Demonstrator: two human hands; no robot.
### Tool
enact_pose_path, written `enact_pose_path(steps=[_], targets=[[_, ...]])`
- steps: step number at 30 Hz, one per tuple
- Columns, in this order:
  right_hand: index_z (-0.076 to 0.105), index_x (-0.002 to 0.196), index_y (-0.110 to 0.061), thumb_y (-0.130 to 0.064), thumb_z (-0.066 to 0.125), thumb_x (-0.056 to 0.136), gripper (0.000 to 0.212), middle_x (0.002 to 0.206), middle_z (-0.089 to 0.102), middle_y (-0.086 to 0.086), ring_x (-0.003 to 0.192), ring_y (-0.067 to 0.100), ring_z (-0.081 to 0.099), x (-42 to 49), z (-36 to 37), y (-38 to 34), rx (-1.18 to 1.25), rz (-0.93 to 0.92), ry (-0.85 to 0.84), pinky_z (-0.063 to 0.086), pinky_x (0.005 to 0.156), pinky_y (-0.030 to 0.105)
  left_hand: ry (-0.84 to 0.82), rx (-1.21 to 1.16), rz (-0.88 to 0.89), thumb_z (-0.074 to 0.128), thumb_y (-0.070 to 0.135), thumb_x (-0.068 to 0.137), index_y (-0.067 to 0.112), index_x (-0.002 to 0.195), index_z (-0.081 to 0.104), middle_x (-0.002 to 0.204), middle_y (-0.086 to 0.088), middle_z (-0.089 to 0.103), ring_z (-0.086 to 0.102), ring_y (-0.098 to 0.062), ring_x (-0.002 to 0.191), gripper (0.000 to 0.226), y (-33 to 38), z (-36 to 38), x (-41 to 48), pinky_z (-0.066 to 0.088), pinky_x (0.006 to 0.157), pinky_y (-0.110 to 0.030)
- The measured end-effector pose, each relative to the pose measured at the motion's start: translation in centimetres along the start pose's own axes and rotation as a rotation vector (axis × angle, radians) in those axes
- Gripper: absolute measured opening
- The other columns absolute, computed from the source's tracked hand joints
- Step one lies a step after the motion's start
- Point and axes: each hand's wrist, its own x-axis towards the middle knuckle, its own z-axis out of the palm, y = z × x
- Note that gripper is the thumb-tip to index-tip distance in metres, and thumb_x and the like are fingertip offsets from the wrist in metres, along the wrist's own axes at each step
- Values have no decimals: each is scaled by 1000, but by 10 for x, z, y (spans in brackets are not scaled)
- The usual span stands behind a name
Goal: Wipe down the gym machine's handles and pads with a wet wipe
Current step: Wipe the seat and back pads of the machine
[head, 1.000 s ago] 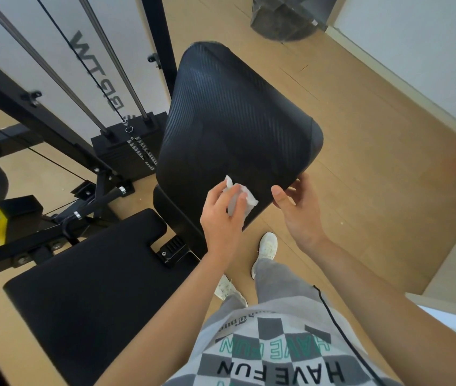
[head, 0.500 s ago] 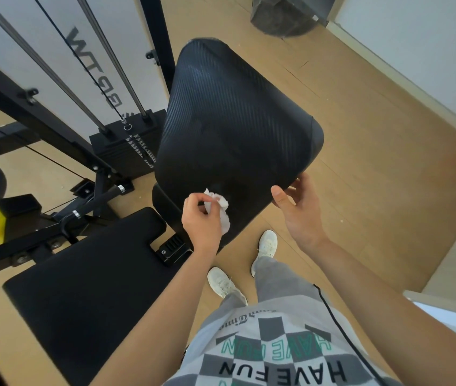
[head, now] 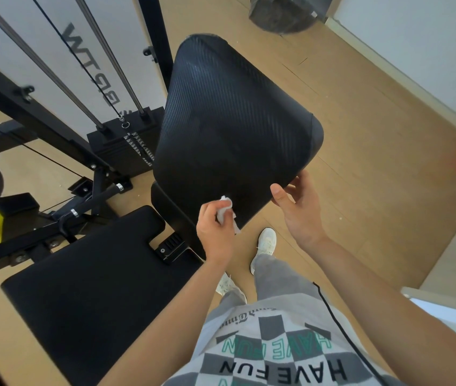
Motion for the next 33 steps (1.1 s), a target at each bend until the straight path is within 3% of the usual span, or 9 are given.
enact_pose_path(steps=[2, 5, 9, 15, 19, 23, 26, 29, 33], targets=[[46, 137, -35, -36, 69, 96, 47, 126, 62, -19, 110, 9, 65, 0, 1, 1, 10, 1, 2, 60, 95, 42, 7, -6, -147, 71, 12, 95, 27, 103, 68, 110, 11, 59, 64, -12, 105, 17, -8, -3, 1, 59, 89, -30], [47, 139, -30, -35, 70, 95, 49, 126, 63, -17, 110, 11, 66, 1, 1, 3, 24, 1, 3, 60, 93, 44, 7, -35, -160, 69, 15, 96, 26, 115, 65, 118, 8, 56, 62, -5, 109, 22, 8, -5, 5, 59, 93, -29], [49, 137, -29, -33, 72, 95, 48, 120, 65, -18, 109, 11, 66, 0, -1, 4, 59, -12, -4, 60, 92, 47, -134, -171, 132, 68, -4, 92, 25, 133, 59, 136, 0, 47, 52, 0, 124, 51, 47, 0, 5, 55, 91, -16], [48, 134, -34, -36, 72, 93, 47, 120, 64, -22, 107, 3, 65, 0, -1, 3, 69, -31, -7, 59, 91, 30, -87, 5, 369, 74, 0, 90, 18, 108, 71, 109, 12, 60, 61, 2, 106, 26, 37, 3, 14, 55, 80, -14], [51, 134, -29, -31, 79, 87, 55, 118, 65, -22, 105, 1, 65, -4, 1, 11, 83, -6, 16, 57, 82, 16, -31, 130, 107, 75, 1, 88, 20, 96, 70, 95, 8, 66, 66, -3, 91, 21, -3, -13, 14, 50, 73, -7], [51, 136, -33, -39, 87, 78, 68, 120, 65, -20, 106, 6, 67, -16, 13, 49, 31, 122, -94, 59, 84, 22, -13, 179, -200, 75, 6, 91, 24, 98, 64, 92, 15, 63, 64, -1, 85, 22, -24, -25, 15, 52, 71, -11], [58, 131, -31, -39, 85, 80, 58, 116, 67, -18, 103, 7, 68, -19, 28, 74, -34, 194, -170, 60, 89, 27, 9, 265, -301, 74, 11, 92, 20, 102, 70, 107, 4, 62, 61, -9, 95, 15, -31, -28, 22, 49, 80, -21], [65, 123, -29, -37, 82, 84, 44, 111, 71, -16, 96, 2, 69, -13, 34, 83, -98, 190, -215, 60, 87, 24, 28, 292, -328, 73, 12, 93, 16, 109, 72, 115, 1, 59, 56, -10, 101, 16, -24, -28, 26, 41, 82, -16], [66, 125, -30, -42, 82, 82, 47, 111, 73, -16, 97, 2, 70, -9, 29, 85, -98, 156, -248, 59, 84, 22, 7, 122, -142, 76, 14, 90, 21, 100, 72, 101, 5, 71, 68, -9, 95, 13, 7, -20, 29, 54, 80, -18]])
